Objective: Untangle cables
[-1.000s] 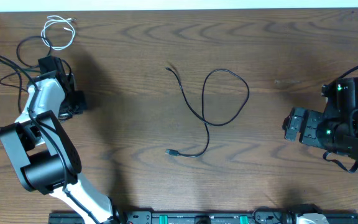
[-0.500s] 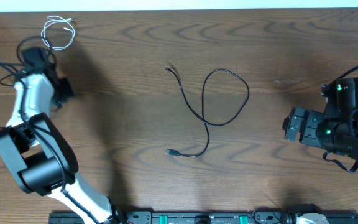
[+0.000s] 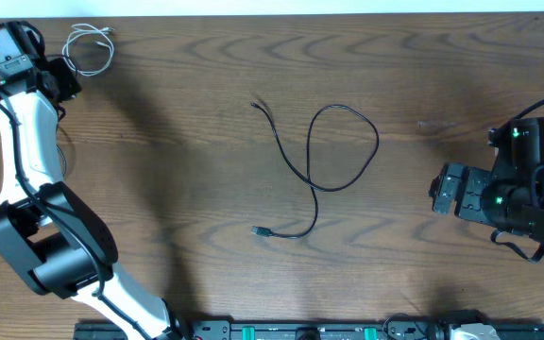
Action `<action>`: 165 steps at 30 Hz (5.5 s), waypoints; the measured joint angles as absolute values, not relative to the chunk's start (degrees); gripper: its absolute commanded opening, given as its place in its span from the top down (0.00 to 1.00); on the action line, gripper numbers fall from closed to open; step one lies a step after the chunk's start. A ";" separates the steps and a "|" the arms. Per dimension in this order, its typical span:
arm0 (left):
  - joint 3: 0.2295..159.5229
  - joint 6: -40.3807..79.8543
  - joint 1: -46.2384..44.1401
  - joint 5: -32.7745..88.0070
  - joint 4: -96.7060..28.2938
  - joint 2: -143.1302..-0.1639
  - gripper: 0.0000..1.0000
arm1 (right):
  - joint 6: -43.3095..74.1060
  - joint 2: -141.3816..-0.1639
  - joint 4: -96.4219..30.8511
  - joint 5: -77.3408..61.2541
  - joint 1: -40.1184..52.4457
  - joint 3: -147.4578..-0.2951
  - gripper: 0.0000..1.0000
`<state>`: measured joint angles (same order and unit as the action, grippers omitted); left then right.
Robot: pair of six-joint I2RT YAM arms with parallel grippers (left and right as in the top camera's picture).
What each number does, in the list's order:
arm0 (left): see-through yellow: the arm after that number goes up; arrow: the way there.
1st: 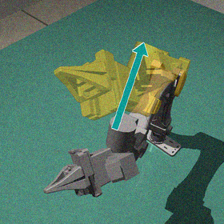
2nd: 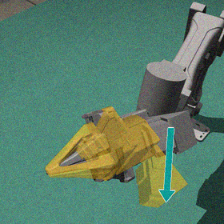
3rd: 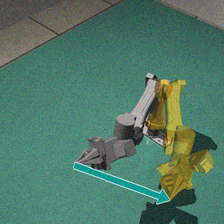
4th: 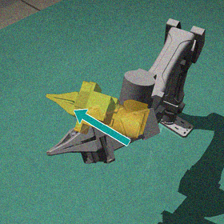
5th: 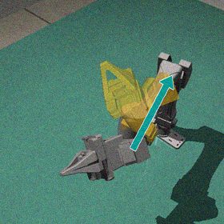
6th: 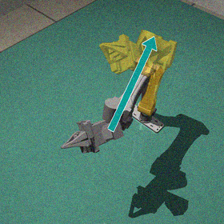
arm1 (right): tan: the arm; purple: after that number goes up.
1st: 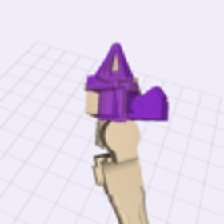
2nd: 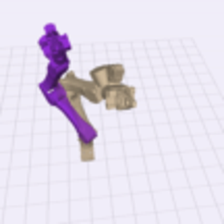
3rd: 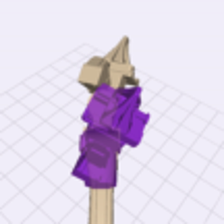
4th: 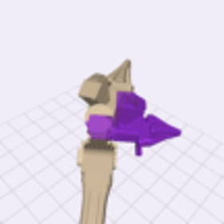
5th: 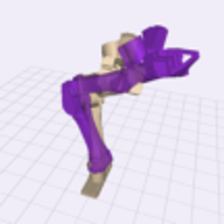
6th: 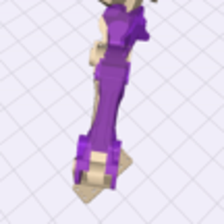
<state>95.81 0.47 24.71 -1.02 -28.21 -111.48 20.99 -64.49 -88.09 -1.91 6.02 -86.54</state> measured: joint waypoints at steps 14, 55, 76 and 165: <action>95.55 1.65 29.56 -3.38 -28.29 -124.75 0.04 | 20.99 -64.49 -88.09 -1.91 6.02 -86.54 0.01; 79.46 17.23 -25.91 31.97 -57.47 -95.90 0.03 | 20.99 -64.49 -88.07 -1.91 6.02 -86.50 0.01; 80.51 23.49 -40.16 16.95 -52.71 -100.25 0.03 | 20.99 -64.49 -88.07 -1.91 6.02 -86.50 0.01; 86.83 5.50 -45.80 6.11 -37.91 -122.65 0.66 | 20.99 -64.49 -88.09 -1.91 6.02 -86.50 0.01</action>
